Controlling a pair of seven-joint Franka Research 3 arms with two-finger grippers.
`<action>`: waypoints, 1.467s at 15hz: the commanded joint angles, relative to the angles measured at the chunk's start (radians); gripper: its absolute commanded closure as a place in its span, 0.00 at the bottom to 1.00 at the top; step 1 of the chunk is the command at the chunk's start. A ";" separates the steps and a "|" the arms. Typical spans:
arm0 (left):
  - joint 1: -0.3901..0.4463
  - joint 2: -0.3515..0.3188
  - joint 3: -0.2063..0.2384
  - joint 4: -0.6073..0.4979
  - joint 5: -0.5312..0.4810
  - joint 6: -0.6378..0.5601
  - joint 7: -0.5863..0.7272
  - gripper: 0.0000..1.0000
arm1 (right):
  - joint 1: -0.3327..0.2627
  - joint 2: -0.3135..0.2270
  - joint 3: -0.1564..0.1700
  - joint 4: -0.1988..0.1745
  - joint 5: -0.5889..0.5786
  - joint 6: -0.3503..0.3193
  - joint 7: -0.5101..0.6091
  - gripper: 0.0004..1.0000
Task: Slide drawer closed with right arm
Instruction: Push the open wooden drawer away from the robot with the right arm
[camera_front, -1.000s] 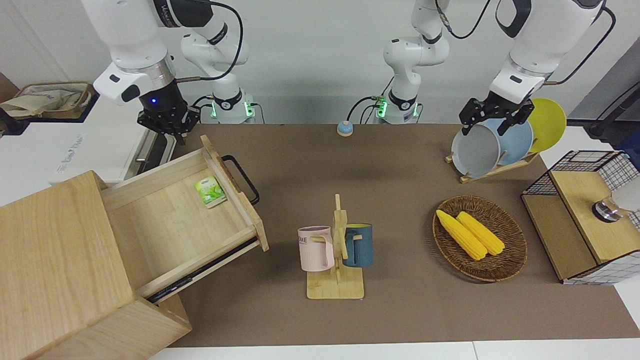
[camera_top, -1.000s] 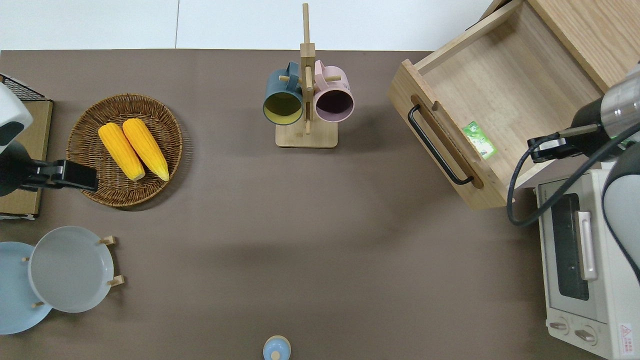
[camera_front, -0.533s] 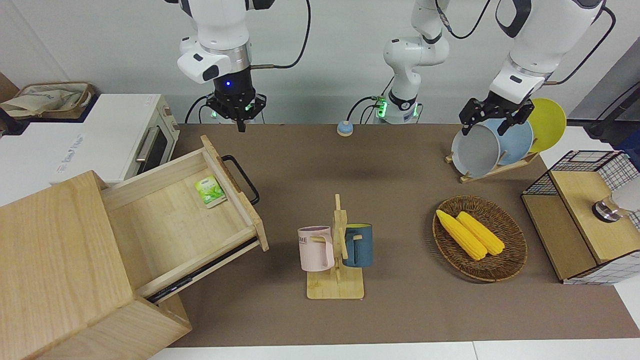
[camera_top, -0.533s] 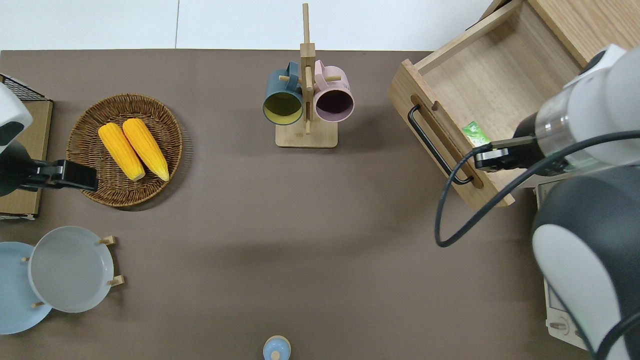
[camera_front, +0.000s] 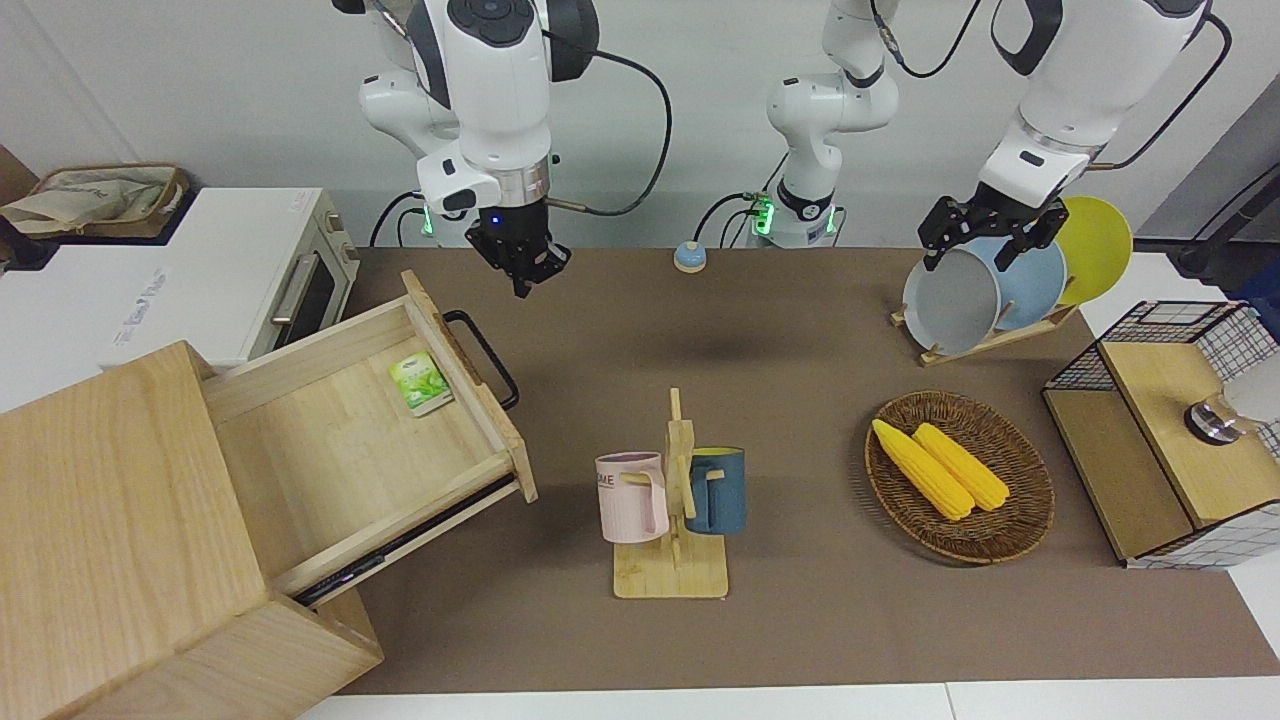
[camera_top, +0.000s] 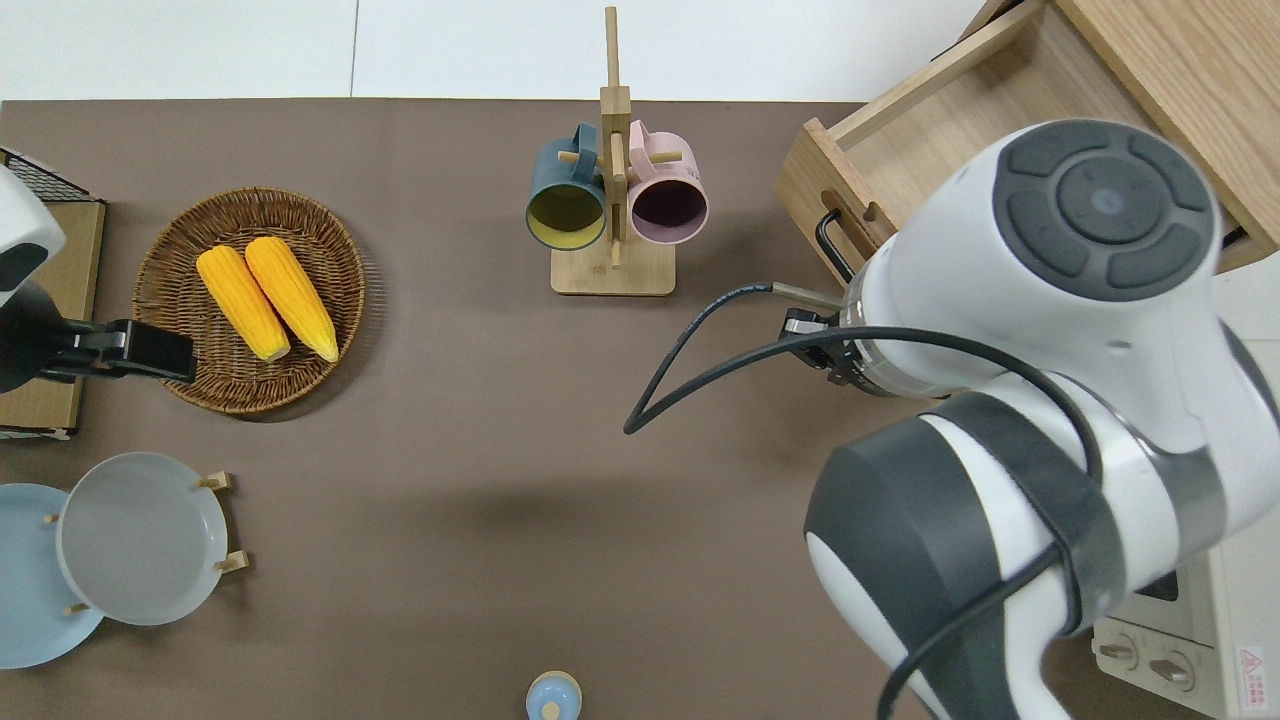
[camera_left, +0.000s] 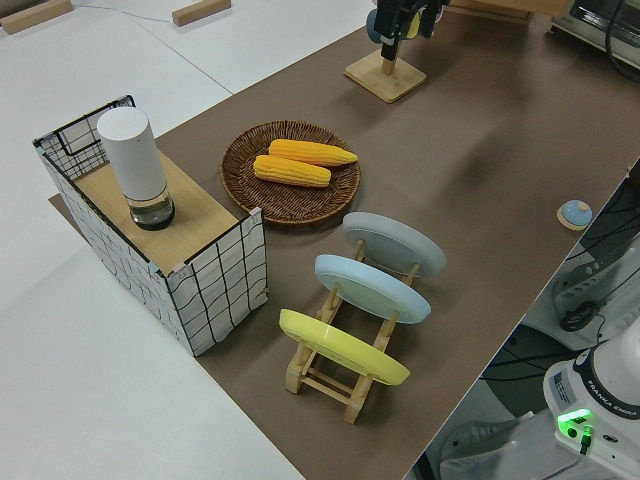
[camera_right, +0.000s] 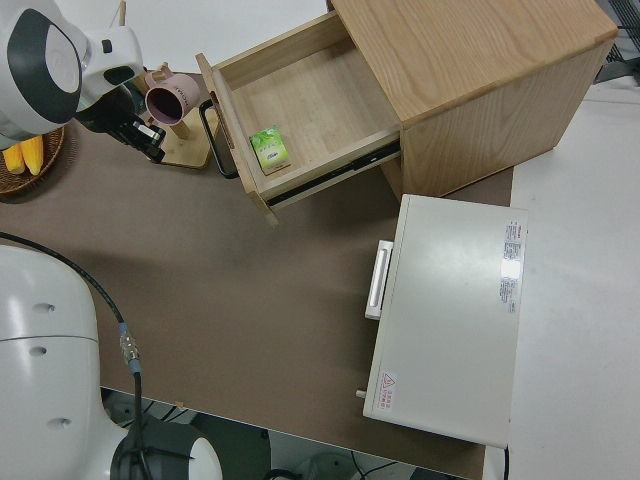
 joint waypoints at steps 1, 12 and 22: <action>0.004 0.011 -0.006 0.026 0.017 -0.020 0.010 0.01 | -0.013 0.049 0.003 -0.022 -0.008 0.060 0.199 1.00; 0.004 0.011 -0.006 0.026 0.017 -0.020 0.010 0.01 | -0.036 0.132 -0.019 -0.042 -0.008 0.184 0.370 1.00; 0.004 0.011 -0.006 0.024 0.017 -0.020 0.010 0.01 | -0.080 0.198 -0.023 0.026 -0.018 0.187 0.362 1.00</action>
